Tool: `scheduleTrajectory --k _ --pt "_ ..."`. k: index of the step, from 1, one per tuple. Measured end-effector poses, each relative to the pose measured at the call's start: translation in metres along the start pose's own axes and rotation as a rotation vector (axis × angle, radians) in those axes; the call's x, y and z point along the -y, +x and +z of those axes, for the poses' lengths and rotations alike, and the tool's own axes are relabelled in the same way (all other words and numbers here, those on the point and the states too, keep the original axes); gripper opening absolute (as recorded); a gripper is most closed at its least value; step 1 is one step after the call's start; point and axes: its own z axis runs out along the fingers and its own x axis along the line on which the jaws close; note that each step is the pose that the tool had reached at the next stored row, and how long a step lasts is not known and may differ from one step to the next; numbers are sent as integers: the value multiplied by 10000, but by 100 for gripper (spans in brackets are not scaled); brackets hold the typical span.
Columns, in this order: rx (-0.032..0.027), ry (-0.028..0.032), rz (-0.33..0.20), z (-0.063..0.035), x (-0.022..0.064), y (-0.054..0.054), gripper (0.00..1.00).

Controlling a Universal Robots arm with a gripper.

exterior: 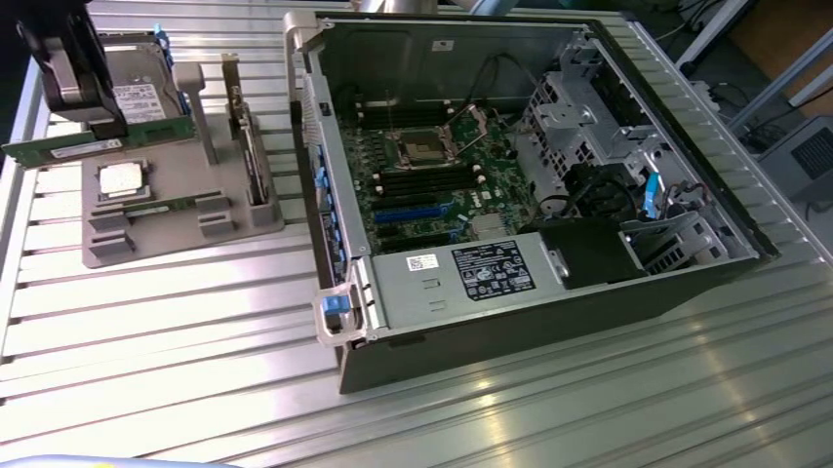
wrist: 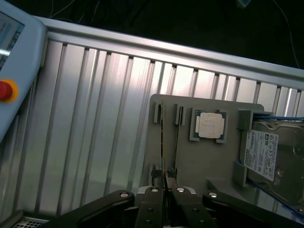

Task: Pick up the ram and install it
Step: 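Pick up the ram and move it above insertion slot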

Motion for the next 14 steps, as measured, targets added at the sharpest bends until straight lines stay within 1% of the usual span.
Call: scheduleTrajectory --k 3,7,9,14 --pt "0 1 0 -62 -3 -2 13" --pt "0 1 0 -120 -5 -3 13" --pt "0 0 0 -172 -8 -4 13" --pt "0 1 0 -250 -11 -6 13"
